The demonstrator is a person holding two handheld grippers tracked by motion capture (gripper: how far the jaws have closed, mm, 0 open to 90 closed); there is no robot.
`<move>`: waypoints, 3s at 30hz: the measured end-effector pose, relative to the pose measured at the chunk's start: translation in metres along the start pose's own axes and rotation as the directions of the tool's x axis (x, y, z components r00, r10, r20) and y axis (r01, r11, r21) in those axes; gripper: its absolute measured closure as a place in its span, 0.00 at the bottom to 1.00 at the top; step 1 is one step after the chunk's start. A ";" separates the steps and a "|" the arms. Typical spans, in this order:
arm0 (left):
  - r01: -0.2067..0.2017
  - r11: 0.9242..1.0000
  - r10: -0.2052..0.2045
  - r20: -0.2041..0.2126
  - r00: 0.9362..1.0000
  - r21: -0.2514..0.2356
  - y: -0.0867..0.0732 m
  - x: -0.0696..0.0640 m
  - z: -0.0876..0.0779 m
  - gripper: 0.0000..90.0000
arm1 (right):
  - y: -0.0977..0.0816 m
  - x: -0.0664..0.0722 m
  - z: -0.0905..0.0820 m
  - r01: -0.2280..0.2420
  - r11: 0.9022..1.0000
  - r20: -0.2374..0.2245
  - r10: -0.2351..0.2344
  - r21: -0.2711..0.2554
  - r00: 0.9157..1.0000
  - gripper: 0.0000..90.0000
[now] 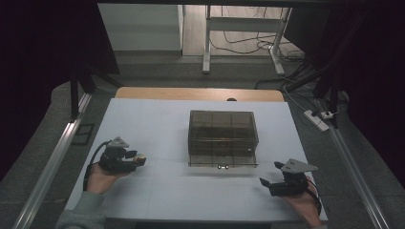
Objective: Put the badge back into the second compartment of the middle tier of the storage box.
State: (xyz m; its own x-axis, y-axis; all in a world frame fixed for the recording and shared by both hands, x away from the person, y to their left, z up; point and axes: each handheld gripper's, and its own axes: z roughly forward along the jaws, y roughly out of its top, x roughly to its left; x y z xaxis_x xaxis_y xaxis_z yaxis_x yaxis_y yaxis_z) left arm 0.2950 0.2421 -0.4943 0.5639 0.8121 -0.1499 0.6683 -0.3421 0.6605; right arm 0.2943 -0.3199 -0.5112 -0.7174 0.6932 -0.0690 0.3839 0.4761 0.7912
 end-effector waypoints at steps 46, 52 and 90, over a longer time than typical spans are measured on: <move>-0.032 0.991 0.038 0.042 0.998 -0.130 0.008 -0.018 -0.011 0.52 | 0.000 0.000 0.000 0.003 1.000 0.006 -0.003 0.000 1.000 0.15; -0.039 0.987 0.046 0.037 0.998 -0.154 0.011 -0.024 -0.012 0.52 | 0.000 0.000 0.000 0.003 1.000 0.005 -0.003 0.002 1.000 0.15; -0.077 0.975 0.097 0.088 0.991 -0.209 0.028 -0.054 -0.004 0.52 | 0.001 0.000 -0.002 0.003 1.000 0.014 -0.003 -0.011 1.000 0.15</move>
State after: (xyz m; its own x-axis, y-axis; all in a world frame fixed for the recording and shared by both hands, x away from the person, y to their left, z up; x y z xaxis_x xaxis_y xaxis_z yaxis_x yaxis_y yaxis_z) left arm 0.2811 0.1902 -0.4644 0.6665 0.7304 -0.1492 0.5070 -0.2973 0.8090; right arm 0.2936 -0.3207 -0.5096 -0.7102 0.6995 -0.0795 0.3755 0.4720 0.7976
